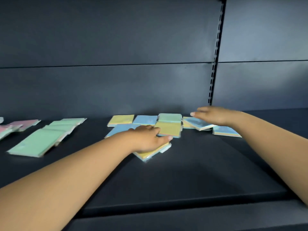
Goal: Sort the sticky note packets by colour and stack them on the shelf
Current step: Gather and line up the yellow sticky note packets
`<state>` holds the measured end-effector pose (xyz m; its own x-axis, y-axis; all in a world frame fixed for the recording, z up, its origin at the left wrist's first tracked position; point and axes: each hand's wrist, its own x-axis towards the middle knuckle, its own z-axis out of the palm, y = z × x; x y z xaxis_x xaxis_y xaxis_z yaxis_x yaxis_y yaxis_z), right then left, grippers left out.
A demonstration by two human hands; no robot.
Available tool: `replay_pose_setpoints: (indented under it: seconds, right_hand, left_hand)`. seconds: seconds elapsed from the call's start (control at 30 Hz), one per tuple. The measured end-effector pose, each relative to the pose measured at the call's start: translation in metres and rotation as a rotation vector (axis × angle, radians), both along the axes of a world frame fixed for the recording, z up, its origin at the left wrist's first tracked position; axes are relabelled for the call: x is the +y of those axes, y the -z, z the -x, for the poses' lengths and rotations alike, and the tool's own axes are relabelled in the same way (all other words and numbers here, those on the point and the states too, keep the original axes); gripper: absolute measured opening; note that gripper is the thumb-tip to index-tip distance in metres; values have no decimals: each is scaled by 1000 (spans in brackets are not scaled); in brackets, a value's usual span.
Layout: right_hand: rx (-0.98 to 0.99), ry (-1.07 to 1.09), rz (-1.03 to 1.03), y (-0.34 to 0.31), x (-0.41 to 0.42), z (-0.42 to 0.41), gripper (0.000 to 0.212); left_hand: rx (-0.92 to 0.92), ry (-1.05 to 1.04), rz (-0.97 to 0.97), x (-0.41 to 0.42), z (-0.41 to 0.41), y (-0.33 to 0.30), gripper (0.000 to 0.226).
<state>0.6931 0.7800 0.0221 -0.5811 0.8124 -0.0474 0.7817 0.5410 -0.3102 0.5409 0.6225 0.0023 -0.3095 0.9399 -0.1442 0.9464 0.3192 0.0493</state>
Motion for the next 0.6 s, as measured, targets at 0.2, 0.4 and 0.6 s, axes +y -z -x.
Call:
replay_pose_setpoints:
  seconds: [0.2,0.4,0.6]
  right_hand:
    - [-170,-54,254,4,10,-14,74]
    - [-362,-203,41,-6,-26,-24,81]
    - [-29,-177,432,-18,-19,-39,31]
  left_hand:
    - [-57,-20,23,-11,-8,2,62]
    - [-100,-43,25,-13,-9,-1,63]
    - [-77,-59,34,-15,-4,2,67]
